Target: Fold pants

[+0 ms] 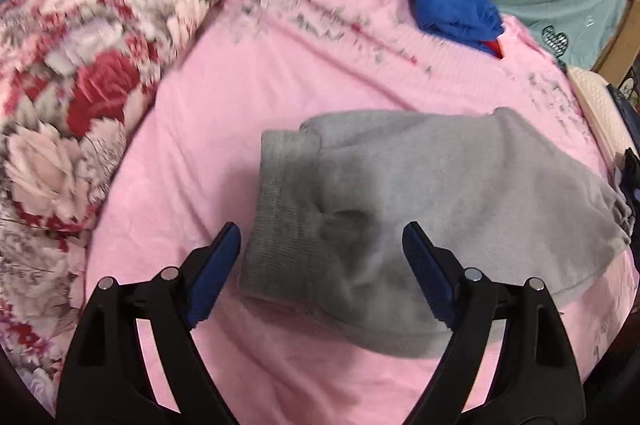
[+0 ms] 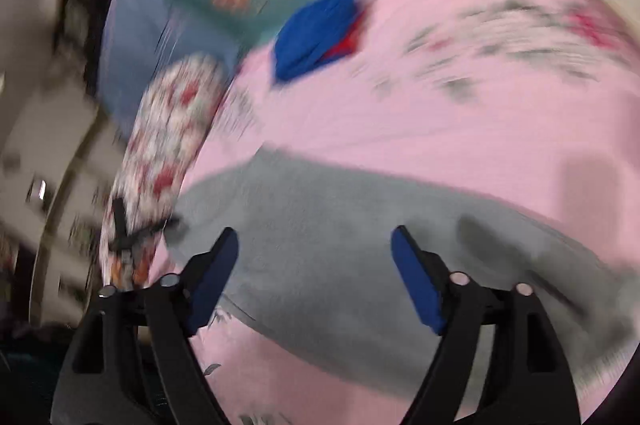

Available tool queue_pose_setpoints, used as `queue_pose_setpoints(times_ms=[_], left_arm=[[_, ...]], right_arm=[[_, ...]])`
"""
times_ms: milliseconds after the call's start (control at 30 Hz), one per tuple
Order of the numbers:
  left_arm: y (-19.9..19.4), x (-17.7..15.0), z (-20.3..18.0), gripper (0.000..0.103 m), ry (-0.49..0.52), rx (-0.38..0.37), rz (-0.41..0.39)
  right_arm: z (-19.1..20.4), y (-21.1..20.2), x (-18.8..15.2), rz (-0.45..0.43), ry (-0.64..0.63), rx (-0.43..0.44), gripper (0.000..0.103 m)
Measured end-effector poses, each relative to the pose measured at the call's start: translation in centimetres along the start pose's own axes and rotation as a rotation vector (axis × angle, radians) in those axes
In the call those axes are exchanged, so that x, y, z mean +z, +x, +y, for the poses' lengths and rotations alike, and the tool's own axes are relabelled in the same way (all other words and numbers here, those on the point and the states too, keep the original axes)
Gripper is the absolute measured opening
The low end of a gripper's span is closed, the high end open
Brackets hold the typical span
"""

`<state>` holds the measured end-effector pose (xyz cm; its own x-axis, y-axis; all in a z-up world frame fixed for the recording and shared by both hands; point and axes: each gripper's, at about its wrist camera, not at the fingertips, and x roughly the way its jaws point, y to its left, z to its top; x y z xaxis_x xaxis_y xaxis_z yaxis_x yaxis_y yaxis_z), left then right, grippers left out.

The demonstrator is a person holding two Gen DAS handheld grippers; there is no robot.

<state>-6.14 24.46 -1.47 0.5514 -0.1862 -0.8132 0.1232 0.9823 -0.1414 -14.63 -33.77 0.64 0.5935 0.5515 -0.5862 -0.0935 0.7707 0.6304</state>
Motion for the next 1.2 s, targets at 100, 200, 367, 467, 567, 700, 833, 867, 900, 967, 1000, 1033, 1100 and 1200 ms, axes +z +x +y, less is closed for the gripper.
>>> queue_pose_setpoints(times_ms=[100,200,367,467,567,700,833,867,900,967,1000,1033,1100,1200], left_arm=[[-2.5,0.2,-1.6,0.085,0.000,-0.053,-0.068],[-2.7,0.2,-5.2,0.085,0.028,-0.152,-0.086],[0.9,-1.3,-13.0,0.086,0.175,-0.233,0.015],[3.5,-3.2,-14.9,0.086,0.219,-0.198,0.094],[4.6,-3.8,-14.8,0.086,0.233,-0.169,0.107],[4.4,-3.3,-14.5,0.086,0.221,-0.181,0.107],[4.8,-3.1,-14.5,0.086,0.223,-0.168,0.112],[4.8,-3.2,-14.7,0.086,0.230,-0.162,0.109],[4.7,-3.2,-14.8,0.086,0.237,-0.158,0.108],[4.4,-3.3,-14.8,0.086,0.248,-0.161,0.106],[4.4,-3.4,-14.7,0.086,0.253,-0.162,0.106],[4.4,-3.3,-14.7,0.086,0.256,-0.163,0.106],[4.6,-3.1,-14.5,0.086,0.248,-0.167,0.106],[4.9,-2.7,-14.4,0.086,0.221,-0.166,0.106]], right_arm=[[-4.3,-7.0,-4.3,-0.104,0.154,-0.129,0.085],[-6.8,-8.7,-8.2,-0.099,0.274,-0.141,0.085],[-9.0,-6.1,-10.0,-0.075,0.447,-0.119,0.085],[-11.1,-5.6,-9.8,-0.081,0.550,-0.104,0.085],[-12.0,-5.2,-9.2,-0.089,0.568,-0.129,0.085],[-12.7,-4.4,-7.9,-0.084,0.597,-0.131,0.085],[-13.5,-3.6,-7.2,-0.118,0.644,-0.100,0.091],[-13.5,-3.6,-7.2,-0.121,0.647,-0.099,0.092],[-13.4,-3.6,-7.2,-0.115,0.652,-0.093,0.091],[-13.0,-3.9,-8.0,-0.075,0.684,-0.066,0.091],[-12.4,-4.1,-8.4,-0.049,0.672,-0.072,0.091],[-11.9,-4.3,-8.6,-0.031,0.653,-0.090,0.091],[-11.2,-4.2,-8.5,-0.019,0.632,-0.127,0.091],[-11.5,-3.1,-7.5,-0.041,0.633,-0.135,0.098]])
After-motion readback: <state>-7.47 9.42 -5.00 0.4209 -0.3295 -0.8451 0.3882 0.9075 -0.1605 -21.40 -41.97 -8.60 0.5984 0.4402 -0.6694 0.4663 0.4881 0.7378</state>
